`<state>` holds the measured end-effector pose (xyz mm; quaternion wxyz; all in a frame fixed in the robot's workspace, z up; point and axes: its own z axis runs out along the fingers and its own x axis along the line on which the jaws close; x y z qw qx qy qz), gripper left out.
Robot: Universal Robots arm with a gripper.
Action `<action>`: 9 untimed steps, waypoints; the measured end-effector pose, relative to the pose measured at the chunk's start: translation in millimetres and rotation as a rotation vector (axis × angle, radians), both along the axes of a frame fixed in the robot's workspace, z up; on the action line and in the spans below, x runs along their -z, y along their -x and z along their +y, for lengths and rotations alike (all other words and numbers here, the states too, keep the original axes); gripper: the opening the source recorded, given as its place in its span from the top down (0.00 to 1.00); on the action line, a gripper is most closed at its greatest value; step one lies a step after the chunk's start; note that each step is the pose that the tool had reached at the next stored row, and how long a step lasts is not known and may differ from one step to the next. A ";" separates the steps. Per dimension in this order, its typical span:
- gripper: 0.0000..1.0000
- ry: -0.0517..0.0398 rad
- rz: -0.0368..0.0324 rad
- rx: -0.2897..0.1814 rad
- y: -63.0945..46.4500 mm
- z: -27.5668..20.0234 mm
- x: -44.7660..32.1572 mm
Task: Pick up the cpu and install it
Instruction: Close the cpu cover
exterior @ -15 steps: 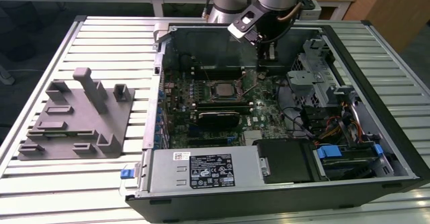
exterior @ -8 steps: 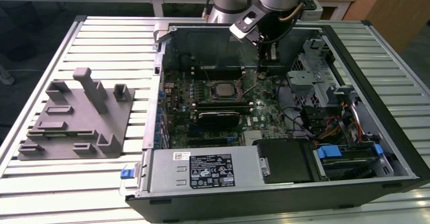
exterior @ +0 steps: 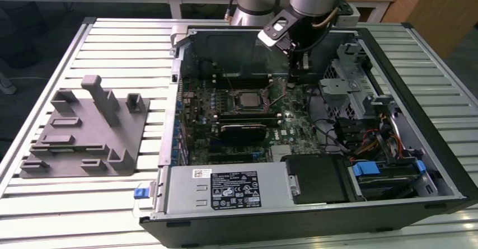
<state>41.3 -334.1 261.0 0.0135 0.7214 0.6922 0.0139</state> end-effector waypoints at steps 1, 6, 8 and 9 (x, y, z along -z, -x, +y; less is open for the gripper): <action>0.89 0.0003 0.0000 0.000 -0.3 0.0 1.0; 0.89 0.0008 0.0000 0.000 -1.2 0.0 6.8; 0.89 0.0010 0.0000 0.000 -1.3 0.0 7.1; 0.89 0.0011 0.0000 0.000 -1.3 0.0 7.1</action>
